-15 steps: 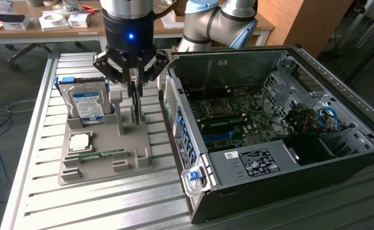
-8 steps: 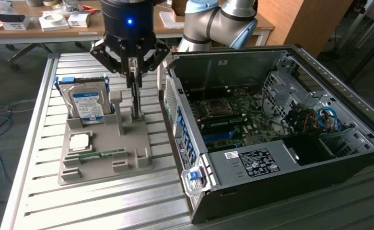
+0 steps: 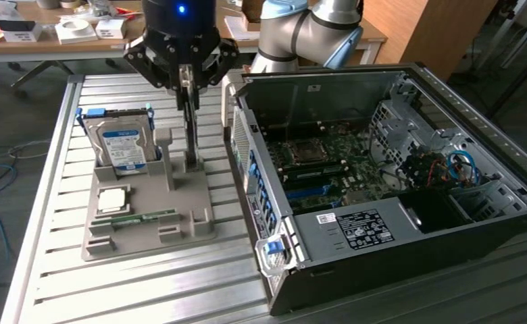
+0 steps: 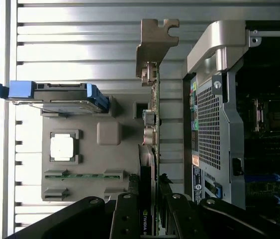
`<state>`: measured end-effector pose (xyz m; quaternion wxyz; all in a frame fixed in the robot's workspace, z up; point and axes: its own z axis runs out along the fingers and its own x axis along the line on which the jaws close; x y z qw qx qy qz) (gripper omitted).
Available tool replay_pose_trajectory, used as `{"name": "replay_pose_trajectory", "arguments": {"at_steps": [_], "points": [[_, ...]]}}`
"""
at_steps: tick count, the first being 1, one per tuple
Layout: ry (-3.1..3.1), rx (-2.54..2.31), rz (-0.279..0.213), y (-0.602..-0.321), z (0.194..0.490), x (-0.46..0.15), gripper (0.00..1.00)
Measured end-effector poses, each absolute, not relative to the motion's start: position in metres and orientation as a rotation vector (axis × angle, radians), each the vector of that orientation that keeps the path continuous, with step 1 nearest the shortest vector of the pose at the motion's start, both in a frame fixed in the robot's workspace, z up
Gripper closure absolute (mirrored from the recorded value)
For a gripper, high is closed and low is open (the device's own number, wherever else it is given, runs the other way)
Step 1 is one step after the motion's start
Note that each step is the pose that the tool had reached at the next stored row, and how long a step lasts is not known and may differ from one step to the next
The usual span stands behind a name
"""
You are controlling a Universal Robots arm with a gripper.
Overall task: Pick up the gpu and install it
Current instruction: 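Pick up the gpu and move the gpu toward the slot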
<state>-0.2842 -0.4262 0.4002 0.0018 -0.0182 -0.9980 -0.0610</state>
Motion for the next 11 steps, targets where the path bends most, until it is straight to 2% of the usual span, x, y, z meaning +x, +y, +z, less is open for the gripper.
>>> {"name": "replay_pose_trajectory", "arguments": {"at_steps": [11], "points": [[-3.13, -0.056, -0.213, -0.426, 0.424, -0.284, 0.74]]}}
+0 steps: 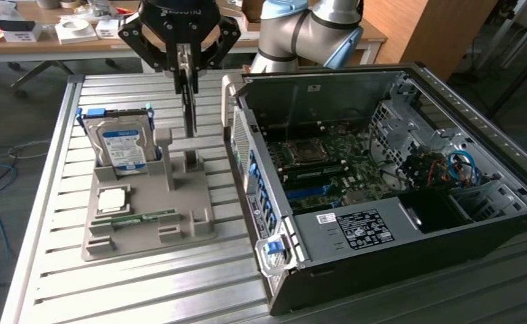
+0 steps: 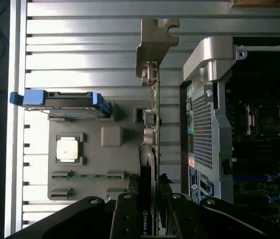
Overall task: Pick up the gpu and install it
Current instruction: 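Pick up the gpu and move the gpu toward the slot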
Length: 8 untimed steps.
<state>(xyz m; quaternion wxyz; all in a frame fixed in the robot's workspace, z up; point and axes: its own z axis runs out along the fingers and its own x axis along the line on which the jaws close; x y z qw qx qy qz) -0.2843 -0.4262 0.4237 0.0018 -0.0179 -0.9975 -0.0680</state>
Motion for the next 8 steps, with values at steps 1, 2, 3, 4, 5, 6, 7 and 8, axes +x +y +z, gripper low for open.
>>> {"name": "replay_pose_trajectory", "arguments": {"at_steps": [1, 2, 3, 4, 5, 6, 7, 8], "points": [[-3.13, -0.056, -0.213, -0.4262, 0.4237, -0.2843, 0.74], [-3.13, -0.056, -0.213, -0.4262, 0.4238, -0.2842, 0.74], [-3.13, -0.056, -0.213, -0.4262, 0.4238, -0.2842, 0.74], [-3.13, -0.056, -0.213, -0.4262, 0.4239, -0.2835, 0.74], [-3.13, -0.056, -0.213, -0.4262, 0.4239, -0.2818, 0.74], [-3.13, -0.056, -0.213, -0.4262, 0.4239, -0.2799, 0.74], [-3.13, -0.056, -0.213, -0.4262, 0.4238, -0.2774, 0.74], [-3.13, -0.056, -0.213, -0.4262, 0.4238, -0.2745, 0.74]]}}
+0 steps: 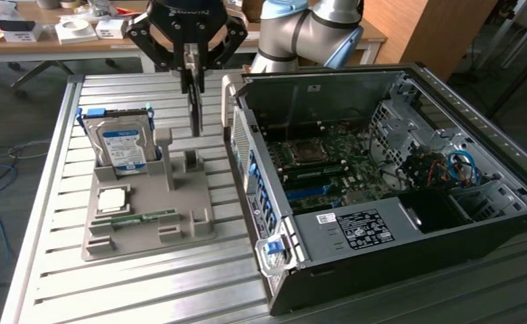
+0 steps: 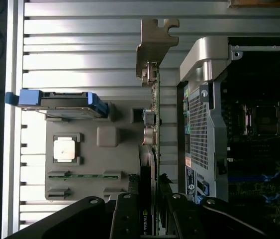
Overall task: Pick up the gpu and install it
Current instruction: 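Pick up the gpu and move the gpu toward the slot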
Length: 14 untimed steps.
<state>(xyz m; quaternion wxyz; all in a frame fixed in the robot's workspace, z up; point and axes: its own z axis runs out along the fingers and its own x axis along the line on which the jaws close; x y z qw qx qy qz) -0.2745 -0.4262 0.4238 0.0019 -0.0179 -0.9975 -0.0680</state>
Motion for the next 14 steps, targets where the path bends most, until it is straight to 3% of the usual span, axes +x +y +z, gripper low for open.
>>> {"name": "replay_pose_trajectory", "arguments": {"at_steps": [14], "points": [[-3.13, -0.056, -0.214, -0.426, 0.424, -0.217, 0.74]]}}
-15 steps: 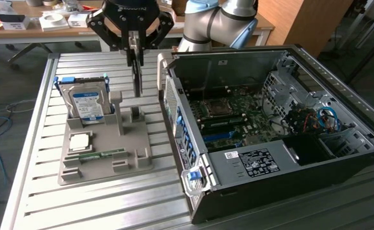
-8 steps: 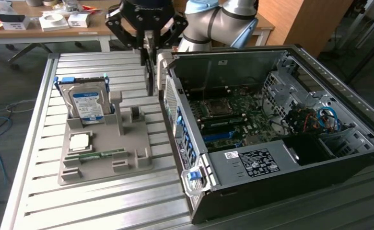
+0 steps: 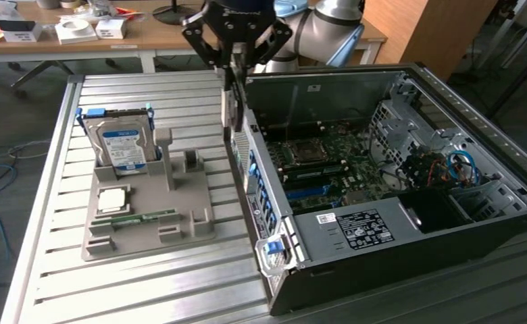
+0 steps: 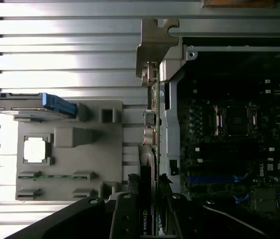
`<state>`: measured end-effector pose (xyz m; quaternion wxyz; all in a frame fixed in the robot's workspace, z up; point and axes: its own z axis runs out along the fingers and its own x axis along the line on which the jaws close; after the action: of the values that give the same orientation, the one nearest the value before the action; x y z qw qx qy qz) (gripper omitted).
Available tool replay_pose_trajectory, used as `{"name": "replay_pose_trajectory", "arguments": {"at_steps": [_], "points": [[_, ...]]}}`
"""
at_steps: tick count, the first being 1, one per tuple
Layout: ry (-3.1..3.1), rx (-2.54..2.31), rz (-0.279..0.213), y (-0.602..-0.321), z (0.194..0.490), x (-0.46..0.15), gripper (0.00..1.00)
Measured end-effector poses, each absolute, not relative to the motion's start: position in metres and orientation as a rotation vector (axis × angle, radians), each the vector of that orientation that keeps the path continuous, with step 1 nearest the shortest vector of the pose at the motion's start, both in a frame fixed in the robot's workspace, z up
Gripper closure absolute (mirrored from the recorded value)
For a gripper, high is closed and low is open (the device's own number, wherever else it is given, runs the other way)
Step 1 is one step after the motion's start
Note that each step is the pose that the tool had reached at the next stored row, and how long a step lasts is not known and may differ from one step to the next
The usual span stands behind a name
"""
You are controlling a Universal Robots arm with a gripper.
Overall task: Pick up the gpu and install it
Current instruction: 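Pick up the gpu and move the gpu toward the slot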
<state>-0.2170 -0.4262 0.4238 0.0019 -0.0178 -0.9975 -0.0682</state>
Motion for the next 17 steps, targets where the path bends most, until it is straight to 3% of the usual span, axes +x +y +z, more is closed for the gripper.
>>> {"name": "replay_pose_trajectory", "arguments": {"at_steps": [17], "points": [[-3.128, -0.056, -0.23, -0.426, 0.424, -0.143, 0.74]]}}
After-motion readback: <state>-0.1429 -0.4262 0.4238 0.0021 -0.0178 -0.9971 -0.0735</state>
